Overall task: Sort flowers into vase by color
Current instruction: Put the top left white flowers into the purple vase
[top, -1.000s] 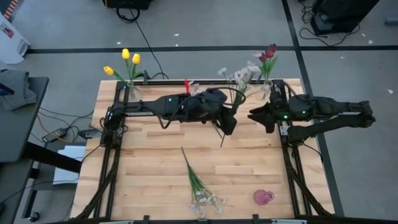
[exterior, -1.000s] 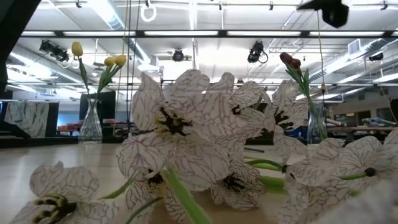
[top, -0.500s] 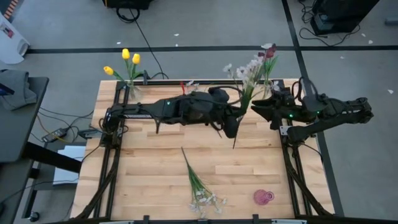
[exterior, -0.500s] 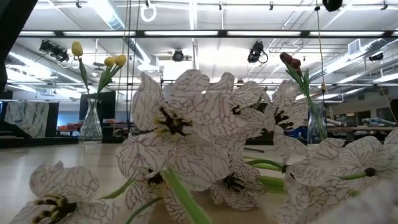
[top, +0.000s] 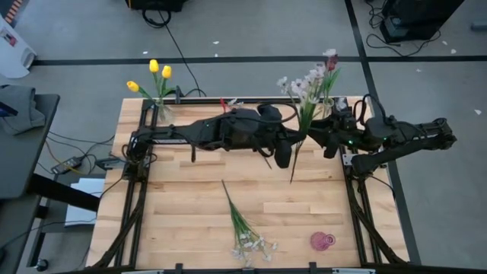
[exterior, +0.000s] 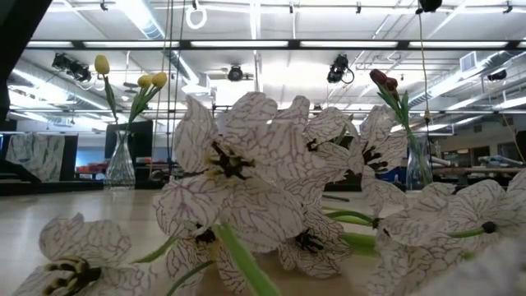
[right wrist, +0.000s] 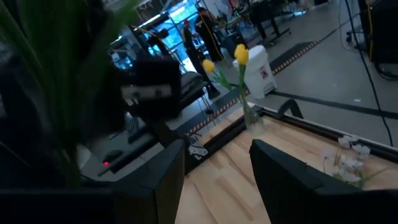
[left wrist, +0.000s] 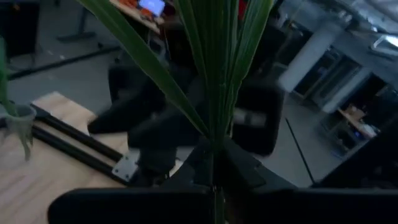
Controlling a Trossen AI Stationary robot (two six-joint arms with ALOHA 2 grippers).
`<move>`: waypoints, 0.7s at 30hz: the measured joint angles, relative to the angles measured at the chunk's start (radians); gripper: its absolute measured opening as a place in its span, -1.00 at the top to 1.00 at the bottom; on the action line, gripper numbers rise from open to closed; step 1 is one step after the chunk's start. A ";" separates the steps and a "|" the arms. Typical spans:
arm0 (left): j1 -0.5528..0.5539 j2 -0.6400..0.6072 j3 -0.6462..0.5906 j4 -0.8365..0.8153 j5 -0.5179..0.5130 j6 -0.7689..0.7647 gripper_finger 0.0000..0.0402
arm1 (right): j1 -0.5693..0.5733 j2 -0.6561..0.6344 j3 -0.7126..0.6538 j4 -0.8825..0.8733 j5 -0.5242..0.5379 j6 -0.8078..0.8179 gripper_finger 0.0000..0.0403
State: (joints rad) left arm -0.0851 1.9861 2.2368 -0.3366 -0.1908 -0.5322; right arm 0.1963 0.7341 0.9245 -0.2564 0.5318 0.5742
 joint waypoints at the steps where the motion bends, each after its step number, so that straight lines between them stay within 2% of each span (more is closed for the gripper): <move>1: -0.001 0.003 -0.001 -0.004 0.014 -0.001 0.92 | 0.000 -0.004 0.000 0.002 0.002 -0.001 0.03; 4: -0.012 0.006 0.000 -0.021 0.033 -0.002 0.92 | 0.000 -0.017 0.000 0.010 0.025 -0.002 0.03; 8: -0.023 0.015 -0.001 -0.072 0.006 -0.001 0.92 | 0.000 -0.027 0.000 0.047 0.027 -0.009 0.03; 17: -0.009 0.020 -0.001 -0.026 -0.017 0.014 0.91 | 0.001 -0.041 0.000 -0.004 -0.156 0.015 -0.02; 21: -0.003 0.020 -0.001 -0.023 -0.014 0.020 0.91 | 0.001 -0.058 0.000 -0.012 -0.172 0.043 -0.13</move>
State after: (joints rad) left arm -0.0878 2.0056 2.2360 -0.3596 -0.2052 -0.5123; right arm 0.1970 0.6764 0.9245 -0.2686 0.3596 0.6172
